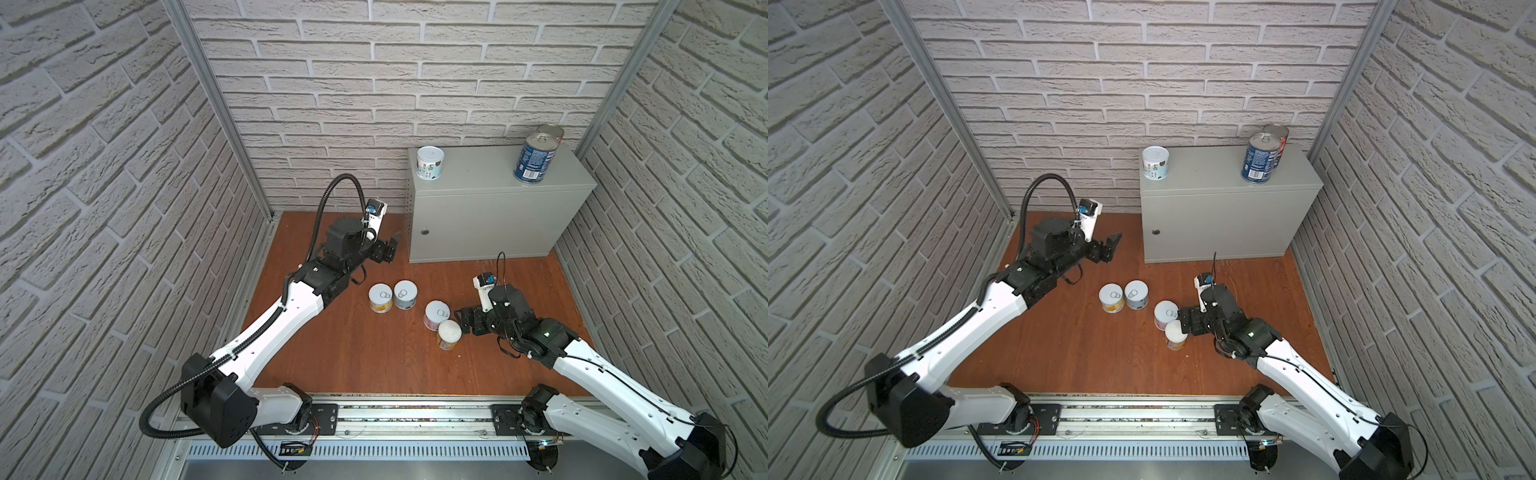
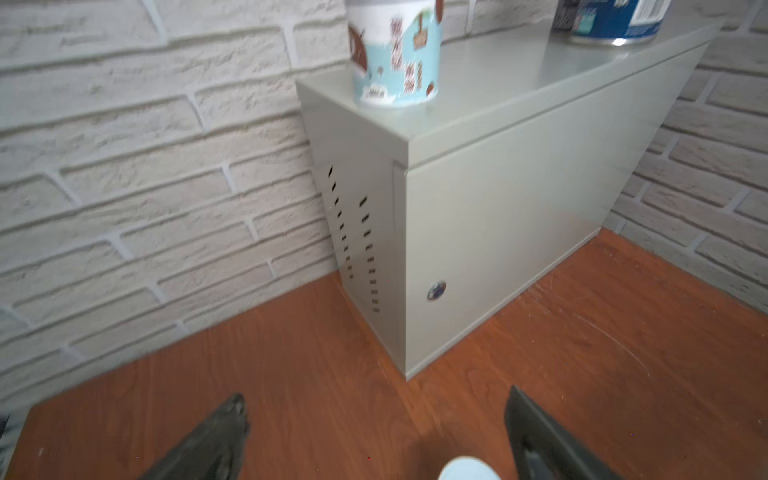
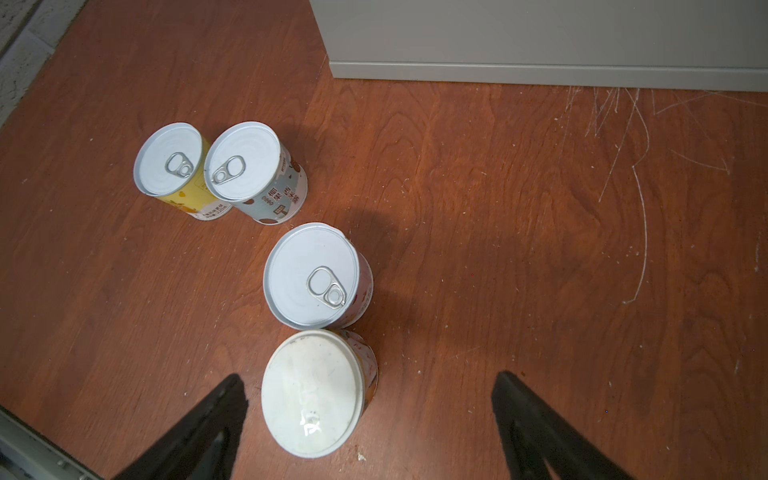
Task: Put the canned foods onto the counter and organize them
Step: 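Open the left gripper and draw it back down toward the floor cans, then lower the left gripper over the yellow can and close on it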
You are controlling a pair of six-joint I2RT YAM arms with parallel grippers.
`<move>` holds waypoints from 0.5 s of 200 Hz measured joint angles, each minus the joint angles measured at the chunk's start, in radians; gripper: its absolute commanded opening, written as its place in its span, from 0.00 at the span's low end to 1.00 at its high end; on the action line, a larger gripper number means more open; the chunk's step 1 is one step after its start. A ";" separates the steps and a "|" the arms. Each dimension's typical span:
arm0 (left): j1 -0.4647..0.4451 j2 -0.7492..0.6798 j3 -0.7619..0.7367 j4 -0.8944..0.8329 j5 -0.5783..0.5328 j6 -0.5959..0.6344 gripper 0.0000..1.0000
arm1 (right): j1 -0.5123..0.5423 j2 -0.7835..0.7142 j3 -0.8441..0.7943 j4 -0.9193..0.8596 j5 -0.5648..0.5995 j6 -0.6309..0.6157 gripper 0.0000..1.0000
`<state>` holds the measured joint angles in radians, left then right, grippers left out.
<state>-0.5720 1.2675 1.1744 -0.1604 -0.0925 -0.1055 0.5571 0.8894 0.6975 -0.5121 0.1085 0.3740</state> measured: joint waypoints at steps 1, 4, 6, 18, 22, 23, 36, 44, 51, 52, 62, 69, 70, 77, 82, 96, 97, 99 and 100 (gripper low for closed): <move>0.000 -0.003 -0.002 -0.011 -0.003 -0.005 0.96 | 0.000 -0.002 0.000 0.000 -0.002 -0.002 0.93; 0.000 -0.009 -0.006 -0.031 -0.011 -0.012 0.96 | 0.000 -0.004 0.000 0.000 -0.006 -0.007 0.93; 0.000 -0.013 -0.009 -0.048 -0.016 -0.017 0.96 | 0.000 -0.006 0.000 0.000 -0.011 -0.009 0.93; 0.000 -0.021 -0.016 -0.129 -0.039 -0.048 0.96 | 0.000 -0.015 0.000 0.000 -0.032 -0.022 0.93; 0.000 -0.020 -0.020 -0.151 -0.045 -0.057 0.97 | 0.000 -0.018 0.000 0.000 -0.040 -0.026 0.93; 0.000 -0.020 -0.021 -0.154 -0.046 -0.058 0.96 | 0.000 -0.018 0.000 0.000 -0.041 -0.027 0.93; 0.000 -0.019 -0.046 -0.209 -0.053 -0.083 0.97 | 0.000 -0.019 0.000 0.000 -0.061 -0.038 0.93; 0.000 -0.017 -0.068 -0.237 -0.051 -0.098 0.97 | 0.000 -0.019 0.000 0.000 -0.067 -0.043 0.93; 0.000 -0.013 -0.087 -0.258 -0.048 -0.108 0.97 | 0.000 -0.019 0.000 -0.001 -0.071 -0.046 0.93; 0.000 -0.013 -0.089 -0.260 -0.047 -0.109 0.98 | 0.000 -0.019 0.000 -0.001 -0.072 -0.046 0.93; 0.000 -0.002 -0.112 -0.280 -0.041 -0.125 0.98 | 0.000 -0.020 0.000 -0.001 -0.079 -0.049 0.93; 0.000 0.010 -0.125 -0.291 -0.037 -0.134 0.98 | 0.000 -0.021 0.000 -0.001 -0.081 -0.050 0.93; 0.000 0.011 -0.126 -0.292 -0.037 -0.134 0.98 | 0.000 -0.021 0.000 -0.001 -0.081 -0.050 0.93; 0.000 0.024 -0.134 -0.298 -0.033 -0.142 0.98 | 0.000 -0.024 0.000 -0.002 -0.084 -0.049 0.93; 0.000 0.032 -0.138 -0.301 -0.030 -0.145 0.98 | 0.000 -0.026 0.000 -0.002 -0.085 -0.049 0.93; 0.001 0.060 -0.141 -0.304 -0.023 -0.155 0.98 | 0.000 -0.037 0.000 -0.001 -0.089 -0.048 0.93; 0.001 0.061 -0.141 -0.304 -0.023 -0.156 0.98 | 0.000 -0.037 0.000 -0.001 -0.089 -0.048 0.93; 0.002 0.064 -0.141 -0.304 -0.022 -0.158 0.98 | 0.000 -0.039 0.000 -0.001 -0.090 -0.048 0.93; 0.002 0.067 -0.141 -0.303 -0.022 -0.158 0.98 | 0.000 -0.040 0.000 -0.001 -0.090 -0.048 0.93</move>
<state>-0.5701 1.3342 1.0336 -0.4633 -0.1143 -0.2634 0.5571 0.8494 0.6971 -0.5133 0.0185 0.3256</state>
